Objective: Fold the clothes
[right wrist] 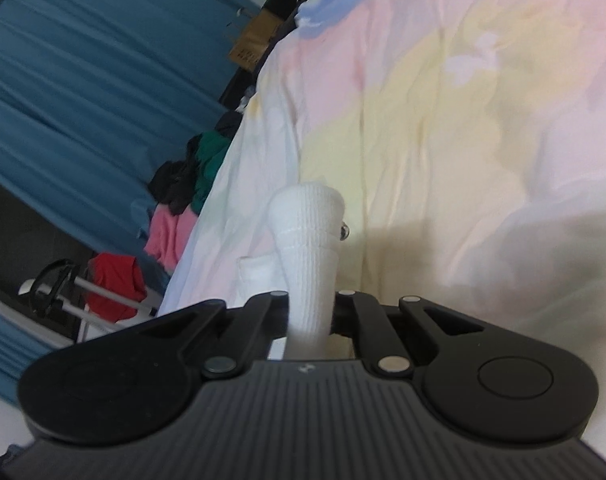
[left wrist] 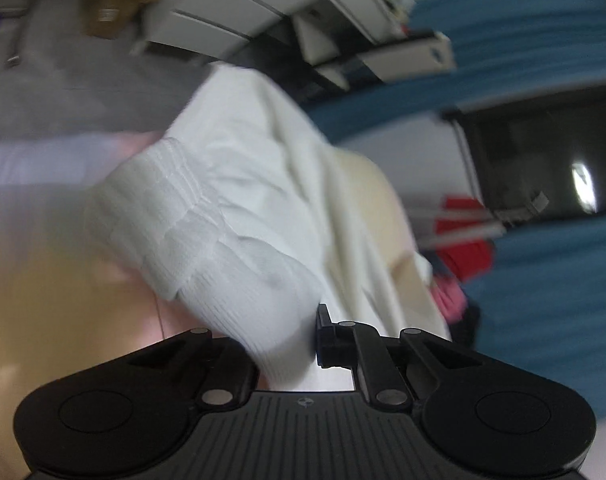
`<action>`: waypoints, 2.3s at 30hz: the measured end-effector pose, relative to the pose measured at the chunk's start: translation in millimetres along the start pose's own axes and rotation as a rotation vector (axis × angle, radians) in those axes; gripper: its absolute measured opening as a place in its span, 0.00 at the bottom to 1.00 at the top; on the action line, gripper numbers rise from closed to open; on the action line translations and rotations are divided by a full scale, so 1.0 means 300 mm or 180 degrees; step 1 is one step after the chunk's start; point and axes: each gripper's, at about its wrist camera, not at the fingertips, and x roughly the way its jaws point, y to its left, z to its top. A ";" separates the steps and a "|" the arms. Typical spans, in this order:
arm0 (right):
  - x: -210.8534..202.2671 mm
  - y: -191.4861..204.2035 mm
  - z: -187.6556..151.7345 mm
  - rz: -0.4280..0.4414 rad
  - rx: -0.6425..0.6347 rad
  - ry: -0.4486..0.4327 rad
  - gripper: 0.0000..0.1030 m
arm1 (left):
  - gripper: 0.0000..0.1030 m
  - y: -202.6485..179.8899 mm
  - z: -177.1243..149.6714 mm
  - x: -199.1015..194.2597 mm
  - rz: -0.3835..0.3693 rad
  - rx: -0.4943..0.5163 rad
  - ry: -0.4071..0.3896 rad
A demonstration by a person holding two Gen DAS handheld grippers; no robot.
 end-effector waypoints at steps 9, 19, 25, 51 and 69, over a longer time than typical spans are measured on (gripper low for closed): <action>-0.136 -0.131 -0.009 -0.0411 0.0460 0.0092 0.06 | 0.07 0.108 0.056 -0.059 0.0452 0.0318 0.0382; -0.109 -0.179 -0.037 -0.0797 0.0335 0.0383 0.10 | 0.20 0.181 0.055 -0.039 0.0847 0.0593 0.0576; -0.167 -0.088 -0.009 -0.0672 -0.0048 0.0181 0.31 | 0.62 0.096 0.000 -0.173 0.0818 0.1015 0.0547; -0.586 0.472 -0.538 0.1446 -0.2834 0.0352 0.71 | 0.96 -0.534 -0.882 -0.075 -0.0200 0.3888 -0.0414; -0.500 0.459 -0.646 0.1624 -0.2963 0.0188 0.71 | 0.97 -0.551 -0.956 0.250 -0.0401 0.3984 -0.0283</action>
